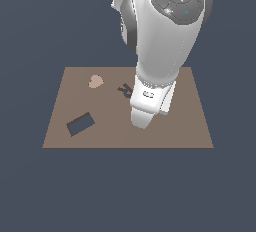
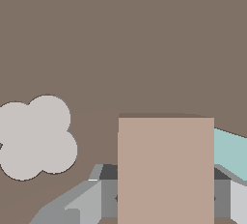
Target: Insert a designated object into the corresponding slot on a board.
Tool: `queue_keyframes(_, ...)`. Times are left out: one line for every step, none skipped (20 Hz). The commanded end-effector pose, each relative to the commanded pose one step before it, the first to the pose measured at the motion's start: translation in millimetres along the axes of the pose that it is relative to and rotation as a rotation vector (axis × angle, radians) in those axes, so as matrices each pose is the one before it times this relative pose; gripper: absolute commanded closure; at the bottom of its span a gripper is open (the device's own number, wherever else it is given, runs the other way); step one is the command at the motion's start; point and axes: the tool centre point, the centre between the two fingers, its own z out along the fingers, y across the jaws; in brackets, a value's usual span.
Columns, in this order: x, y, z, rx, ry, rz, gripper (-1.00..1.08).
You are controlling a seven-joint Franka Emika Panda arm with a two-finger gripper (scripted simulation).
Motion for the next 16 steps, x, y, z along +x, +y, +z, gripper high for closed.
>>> queue_keyframes(-16.87,3.16,-0.91,-0.00091,0.00010,-0.06971,1.08)
queue_keyframes(-6.89,1.19,-0.22,-0.00002,-0.00001,-0.02886,1.08)
queue_keyframes(-6.85,1.20,-0.22,-0.00002,-0.00001,-0.02868,1.08)
queue_keyframes(-6.83,1.21,-0.22,-0.00002,-0.00001,-0.02851,1.08)
queue_keyframes(-6.81,1.22,-0.22,-0.00002,-0.00001,-0.02836,1.08)
queue_keyframes(-6.79,1.22,-0.22,-0.00002,-0.00002,-0.02824,1.08)
queue_keyframes(-6.78,1.24,-0.22,-0.00002,-0.00002,-0.02811,1.08)
queue_keyframes(-6.76,1.25,-0.22,-0.00002,-0.00002,-0.02802,1.08)
queue_keyframes(-6.75,1.26,-0.22,-0.00002,-0.00002,-0.02793,1.08)
queue_keyframes(-6.75,1.27,-0.22,-0.00001,-0.00002,-0.02786,1.08)
queue_keyframes(-6.74,1.28,-0.22,-0.00001,-0.00002,-0.02781,1.08)
queue_keyframes(-6.75,1.30,-0.22,-0.00001,-0.00002,-0.02776,1.08)
queue_keyframes(-6.75,1.31,-0.22,-0.00001,-0.00002,-0.02774,1.08)
queue_keyframes(-6.75,1.33,-0.22,0.00000,-0.00002,-0.02773,1.08)
queue_keyframes(-6.76,1.34,-0.21,0.00000,-0.00002,-0.02773,1.08)
queue_keyframes(-6.77,1.36,-0.21,0.00000,-0.00002,-0.02774,1.08)
